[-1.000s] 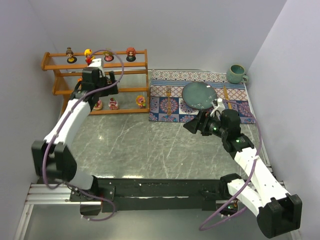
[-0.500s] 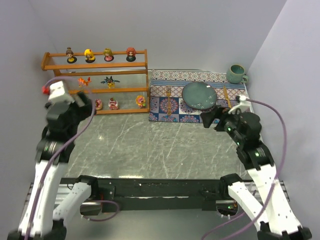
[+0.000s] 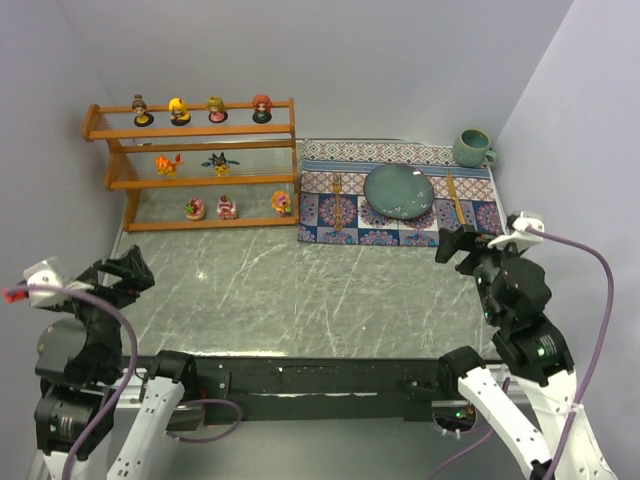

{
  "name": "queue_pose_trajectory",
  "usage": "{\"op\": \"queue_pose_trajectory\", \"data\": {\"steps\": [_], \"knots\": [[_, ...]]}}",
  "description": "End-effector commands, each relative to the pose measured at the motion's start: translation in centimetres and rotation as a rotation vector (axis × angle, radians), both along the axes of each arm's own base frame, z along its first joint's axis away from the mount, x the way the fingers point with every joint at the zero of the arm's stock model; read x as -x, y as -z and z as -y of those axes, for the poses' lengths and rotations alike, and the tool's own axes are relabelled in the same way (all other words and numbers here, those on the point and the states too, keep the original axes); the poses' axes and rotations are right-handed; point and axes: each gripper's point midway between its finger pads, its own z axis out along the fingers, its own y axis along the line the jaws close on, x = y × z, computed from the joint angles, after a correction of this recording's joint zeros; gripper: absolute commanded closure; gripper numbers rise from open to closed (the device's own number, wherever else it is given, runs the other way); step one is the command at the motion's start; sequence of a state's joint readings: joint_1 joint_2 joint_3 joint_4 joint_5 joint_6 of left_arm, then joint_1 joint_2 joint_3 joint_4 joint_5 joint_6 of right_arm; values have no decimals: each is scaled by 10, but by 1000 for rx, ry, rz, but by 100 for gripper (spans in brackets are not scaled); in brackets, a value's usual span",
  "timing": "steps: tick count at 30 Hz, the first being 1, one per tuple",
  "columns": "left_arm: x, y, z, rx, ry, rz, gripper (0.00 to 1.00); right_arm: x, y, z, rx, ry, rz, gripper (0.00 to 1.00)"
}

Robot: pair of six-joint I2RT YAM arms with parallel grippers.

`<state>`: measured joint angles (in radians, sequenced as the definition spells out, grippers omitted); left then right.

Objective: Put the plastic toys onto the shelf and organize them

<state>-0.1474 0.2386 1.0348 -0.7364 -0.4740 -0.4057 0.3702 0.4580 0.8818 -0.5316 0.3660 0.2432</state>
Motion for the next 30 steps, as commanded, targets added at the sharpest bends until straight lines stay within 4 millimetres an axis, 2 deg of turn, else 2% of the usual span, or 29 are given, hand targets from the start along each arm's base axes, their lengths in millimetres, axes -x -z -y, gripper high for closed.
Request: {"op": "queue_pose_trajectory", "data": {"steps": [1, 8, 13, 20, 30], "knots": [[11, 12, -5, 40, -28, 34, 3, 2, -2, 11, 25, 57, 53, 0], [20, 20, -20, 92, -115, 84, 3, 8, -3, 8, 19, 37, 79, 0], [20, 19, -22, 97, -130, 97, 3, 10, -6, 9, 15, 37, 94, 0], [15, 31, -27, 126, -171, 59, 3, 10, -3, 3, 0, 12, 102, 0], [21, 29, -31, 135, -191, 82, 3, 10, -2, 2, -3, 3, 102, 0]]}}
